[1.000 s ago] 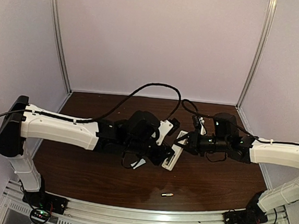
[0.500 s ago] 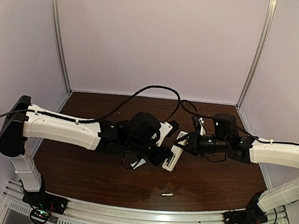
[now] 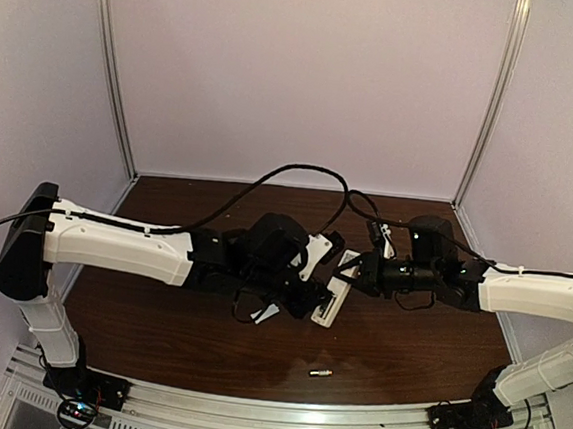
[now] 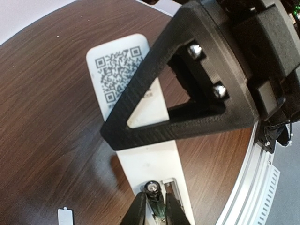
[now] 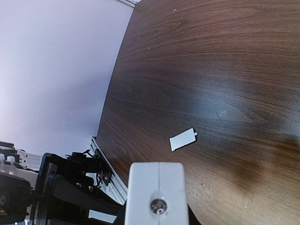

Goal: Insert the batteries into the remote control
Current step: Load the battery into the battery compartment.

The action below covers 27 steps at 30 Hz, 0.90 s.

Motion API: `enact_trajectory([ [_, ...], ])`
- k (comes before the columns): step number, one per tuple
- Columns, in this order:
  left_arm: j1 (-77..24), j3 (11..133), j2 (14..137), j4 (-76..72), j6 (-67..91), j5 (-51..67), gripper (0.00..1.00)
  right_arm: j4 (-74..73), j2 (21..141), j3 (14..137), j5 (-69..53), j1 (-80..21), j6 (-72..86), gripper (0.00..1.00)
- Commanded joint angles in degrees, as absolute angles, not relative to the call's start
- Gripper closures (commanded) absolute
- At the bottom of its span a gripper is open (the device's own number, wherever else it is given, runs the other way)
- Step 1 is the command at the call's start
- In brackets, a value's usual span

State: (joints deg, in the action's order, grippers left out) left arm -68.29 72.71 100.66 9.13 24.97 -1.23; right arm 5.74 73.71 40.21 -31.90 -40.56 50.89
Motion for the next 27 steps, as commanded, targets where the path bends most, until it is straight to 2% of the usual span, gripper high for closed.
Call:
enact_trajectory([
  [1, -67.93, 75.34, 101.31, 9.46, 24.76, -1.09, 0.83, 5.79, 72.67, 42.26, -32.78, -40.71, 49.85, 1.0],
  [15, -67.81, 77.31, 103.49, 11.59, 24.92, -1.65, 0.79, 5.01, 72.45, 42.7, -32.81, -40.78, 49.43, 1.0],
  [27, -67.6, 76.99, 102.43, 11.32, 25.33, -1.08, 0.93, 4.79, 72.69, 43.07, -32.83, -40.78, 49.08, 1.0],
])
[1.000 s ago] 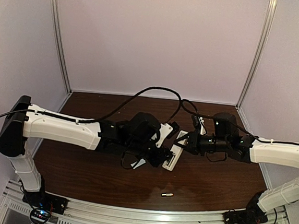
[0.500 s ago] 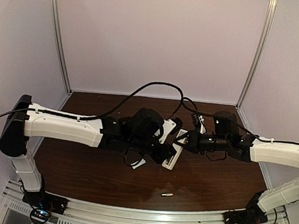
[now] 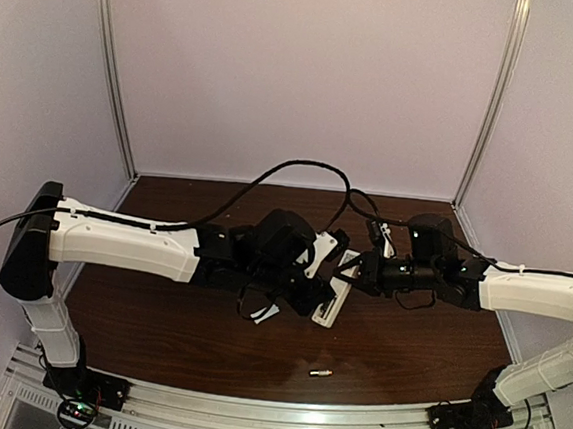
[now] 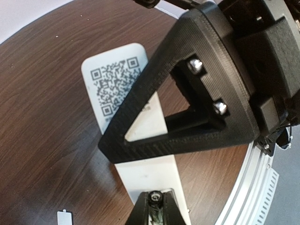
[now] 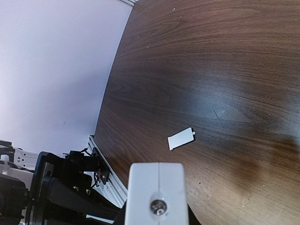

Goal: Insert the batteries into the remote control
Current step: Load the battery into the battery compartment.

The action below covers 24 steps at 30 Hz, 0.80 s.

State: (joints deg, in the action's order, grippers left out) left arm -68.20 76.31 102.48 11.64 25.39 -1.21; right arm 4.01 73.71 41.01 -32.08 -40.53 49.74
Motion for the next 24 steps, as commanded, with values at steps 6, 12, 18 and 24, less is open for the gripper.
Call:
enact_trajectory([
  [6, -66.88, 76.88, 102.18, 10.99, 26.72, 1.43, 0.98, 3.6, 72.45, 43.2, -32.06, -40.83, 48.31, 1.0],
  [12, -66.66, 77.25, 101.51, 10.83, 27.36, 2.45, 1.0, 3.32, 72.51, 42.98, -31.74, -40.79, 47.9, 1.0],
  [18, -66.45, 76.66, 101.6, 10.55, 27.67, 3.07, 1.0, 3.35, 72.43, 42.99, -31.8, -40.78, 47.93, 1.0],
  [24, -65.7, 76.11, 101.61, 9.93, 29.15, 5.75, 1.0, 2.29, 72.16, 43.26, -31.03, -40.78, 46.98, 1.0],
])
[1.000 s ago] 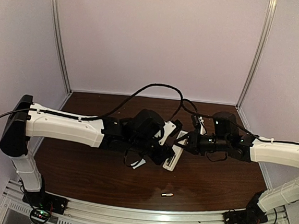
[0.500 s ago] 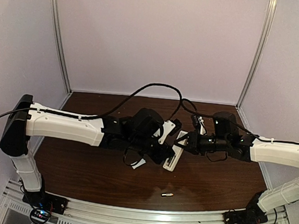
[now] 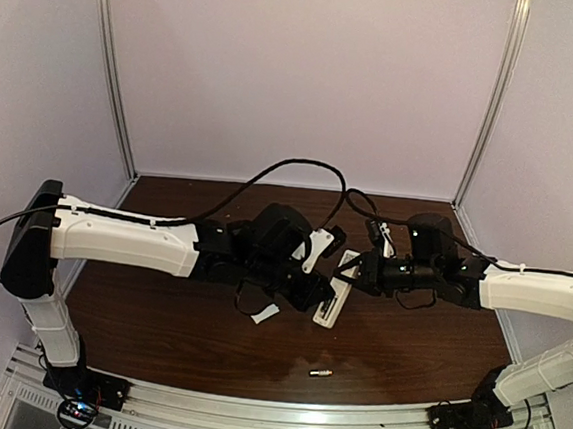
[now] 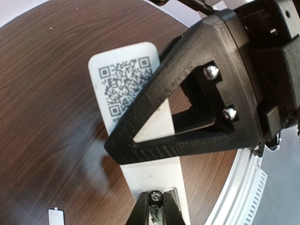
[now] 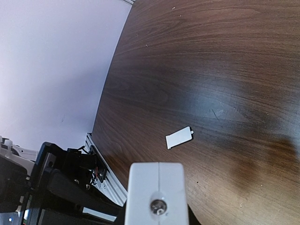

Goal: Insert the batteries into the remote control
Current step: Load the battery into the battery compartment.

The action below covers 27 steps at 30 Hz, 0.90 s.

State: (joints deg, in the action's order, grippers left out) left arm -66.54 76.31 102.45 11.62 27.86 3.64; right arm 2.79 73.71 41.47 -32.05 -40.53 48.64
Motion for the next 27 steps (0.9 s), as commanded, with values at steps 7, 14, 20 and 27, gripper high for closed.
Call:
enact_trajectory([
  [7, -65.74, 76.44, 102.19, 9.04, 29.49, 6.68, 1.0, 2.74, 72.26, 43.14, -31.25, -40.8, 47.2, 1.0],
  [14, -65.65, 75.94, 102.35, 8.99, 29.99, 7.78, 1.0, 2.37, 72.16, 43.33, -31.2, -40.79, 46.89, 1.0],
  [20, -65.63, 76.2, 102.39, 11.2, 28.39, 5.01, 1.0, 2.46, 71.93, 43.33, -31.29, -40.78, 47.02, 1.0],
  [27, -65.65, 76.2, 103.05, 11.95, 27.37, 3.96, 1.0, 2.46, 71.87, 43.42, -31.51, -40.79, 47.13, 1.0],
])
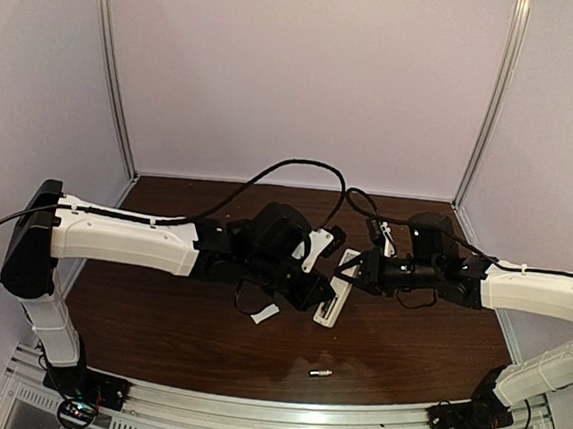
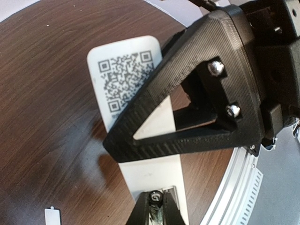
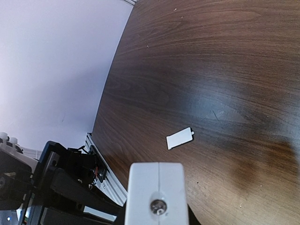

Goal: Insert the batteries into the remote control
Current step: Load the battery into the battery compartment.

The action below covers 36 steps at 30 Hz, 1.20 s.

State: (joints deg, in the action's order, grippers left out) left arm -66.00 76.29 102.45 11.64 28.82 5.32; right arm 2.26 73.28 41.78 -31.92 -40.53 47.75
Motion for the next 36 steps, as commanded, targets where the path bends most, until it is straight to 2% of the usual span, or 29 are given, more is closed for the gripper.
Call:
enact_trajectory([
  [1, -65.73, 76.27, 103.09, 12.03, 27.23, 3.96, 1.0, 2.46, 71.87, 43.46, -31.48, -40.78, 47.16, 1.0],
  [8, -65.73, 76.11, 103.22, 12.63, 26.01, 3.65, 1.0, 2.21, 71.85, 43.59, -31.51, -40.78, 47.12, 1.0],
  [14, -65.72, 76.11, 103.36, 12.96, 25.4, 3.82, 0.94, 2.2, 72.01, 43.77, -31.51, -40.78, 47.13, 1.0],
  [30, -65.74, 76.83, 102.55, 13.84, 26.11, 2.55, 0.63, 1.77, 72.03, 43.88, -31.43, -40.78, 46.93, 1.0],
  [36, -65.06, 71.81, 97.78, 7.49, 27.53, 6.79, 0.45, 2.31, 72.29, 43.6, -32.02, -40.83, 46.57, 1.0],
])
